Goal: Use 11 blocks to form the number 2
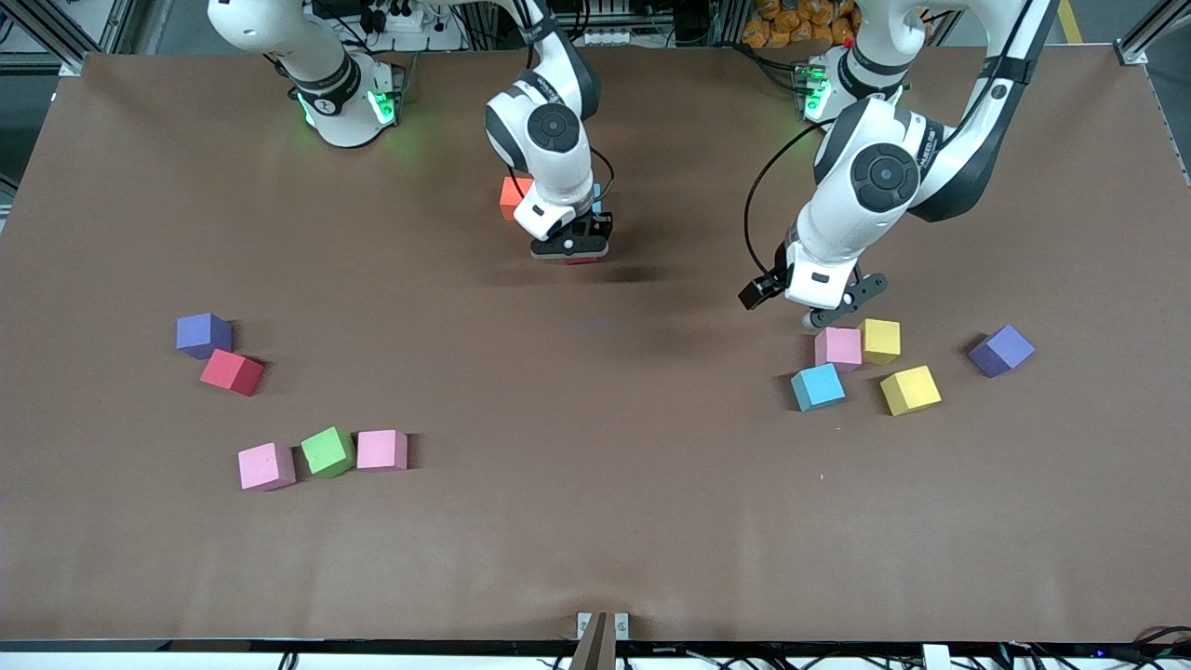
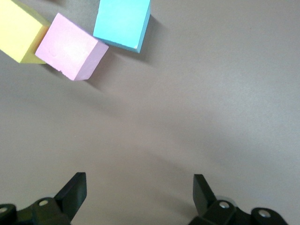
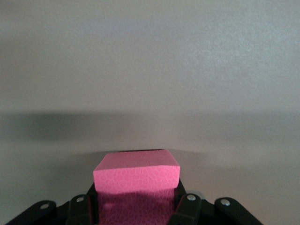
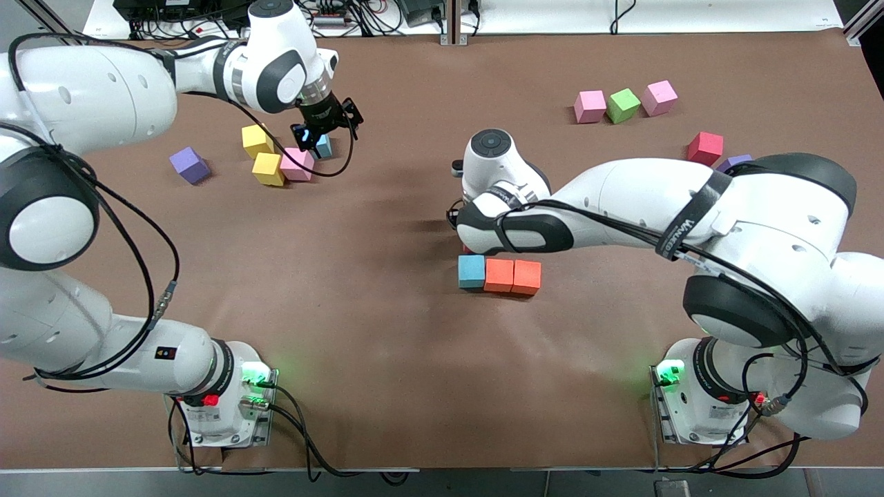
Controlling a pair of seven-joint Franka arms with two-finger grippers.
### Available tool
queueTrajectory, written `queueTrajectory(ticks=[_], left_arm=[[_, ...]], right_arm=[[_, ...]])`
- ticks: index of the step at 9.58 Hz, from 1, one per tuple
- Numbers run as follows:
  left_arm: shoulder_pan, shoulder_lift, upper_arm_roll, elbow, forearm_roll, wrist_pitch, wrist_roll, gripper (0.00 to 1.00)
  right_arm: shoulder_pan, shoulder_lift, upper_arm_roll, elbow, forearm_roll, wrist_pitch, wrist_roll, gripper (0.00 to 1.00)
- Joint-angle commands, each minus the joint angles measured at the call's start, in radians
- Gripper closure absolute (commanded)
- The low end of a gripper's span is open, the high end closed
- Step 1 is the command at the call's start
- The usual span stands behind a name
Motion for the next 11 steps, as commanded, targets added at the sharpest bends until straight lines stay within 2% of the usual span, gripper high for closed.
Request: queueTrajectory(ticks=[1,3,5,11], left_arm=[[0.031,0.022,-0.005,0.060,0.093,-0.036,0.034,0.00],[0.045,0.050,-0.004,0.154,0.098,-0.124,0.055,0.00],[0.065,0.084,-0.004,0.218,0.101,-0.155,0.055,0.00],[0.061,0.088,-0.007,0.220,0.109,-0.173,0.050,0.00]], right_arm=[[0.047,-0.021,-0.026,-0.027,0.004,0.011,0.067,0.81],[0.067,-0.019,-0.026,-0.029,0.003,0.018,0.119,0.82],[0.093,-0.008,-0.029,-0.029,0.000,0.052,0.170,0.82],[0.127,-0.005,-0.033,-0.078,-0.019,0.132,0.182,0.82]])
